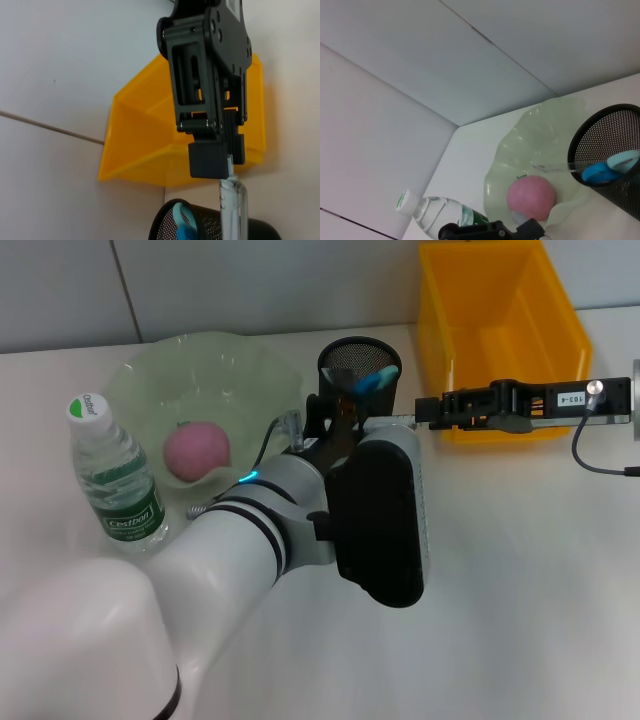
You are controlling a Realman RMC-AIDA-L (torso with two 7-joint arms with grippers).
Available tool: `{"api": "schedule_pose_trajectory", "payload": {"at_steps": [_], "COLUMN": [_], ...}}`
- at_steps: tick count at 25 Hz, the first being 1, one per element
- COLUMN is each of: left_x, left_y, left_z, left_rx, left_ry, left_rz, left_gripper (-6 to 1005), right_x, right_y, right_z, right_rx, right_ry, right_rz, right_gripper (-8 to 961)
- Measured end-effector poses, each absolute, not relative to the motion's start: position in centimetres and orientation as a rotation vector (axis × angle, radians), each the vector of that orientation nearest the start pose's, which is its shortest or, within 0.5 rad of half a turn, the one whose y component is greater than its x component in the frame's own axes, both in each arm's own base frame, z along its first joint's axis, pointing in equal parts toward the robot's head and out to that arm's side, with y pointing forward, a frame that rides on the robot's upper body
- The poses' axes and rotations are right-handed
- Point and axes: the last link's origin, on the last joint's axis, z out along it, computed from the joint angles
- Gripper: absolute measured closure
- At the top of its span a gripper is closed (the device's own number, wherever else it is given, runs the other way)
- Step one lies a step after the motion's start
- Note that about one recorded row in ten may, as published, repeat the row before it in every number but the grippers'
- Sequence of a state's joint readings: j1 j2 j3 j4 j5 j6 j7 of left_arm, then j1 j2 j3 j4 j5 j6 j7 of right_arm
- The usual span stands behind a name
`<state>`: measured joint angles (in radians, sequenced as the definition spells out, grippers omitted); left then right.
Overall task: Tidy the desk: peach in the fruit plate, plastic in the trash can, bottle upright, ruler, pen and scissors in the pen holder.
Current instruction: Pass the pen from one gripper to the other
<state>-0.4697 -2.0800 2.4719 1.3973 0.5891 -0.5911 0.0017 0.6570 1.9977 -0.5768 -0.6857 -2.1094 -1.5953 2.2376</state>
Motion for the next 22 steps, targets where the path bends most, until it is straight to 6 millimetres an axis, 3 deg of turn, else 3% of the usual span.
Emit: {"api": "schedule_pose_trajectory", "payload": {"at_steps": [22], "left_x": [-9.37], "left_y": [30.70], "left_z": [-13.45], "left_rx": [-2.161], "left_ry": [0.682], "left_rz": [0.304], "left_gripper": [855], "right_x": [24.23], "right_y": [37.29], "right_z": [3.88], "right_rx": [-2.431], "right_ry": [1.646], "right_rz": [0.770], "right_gripper": [560]}}
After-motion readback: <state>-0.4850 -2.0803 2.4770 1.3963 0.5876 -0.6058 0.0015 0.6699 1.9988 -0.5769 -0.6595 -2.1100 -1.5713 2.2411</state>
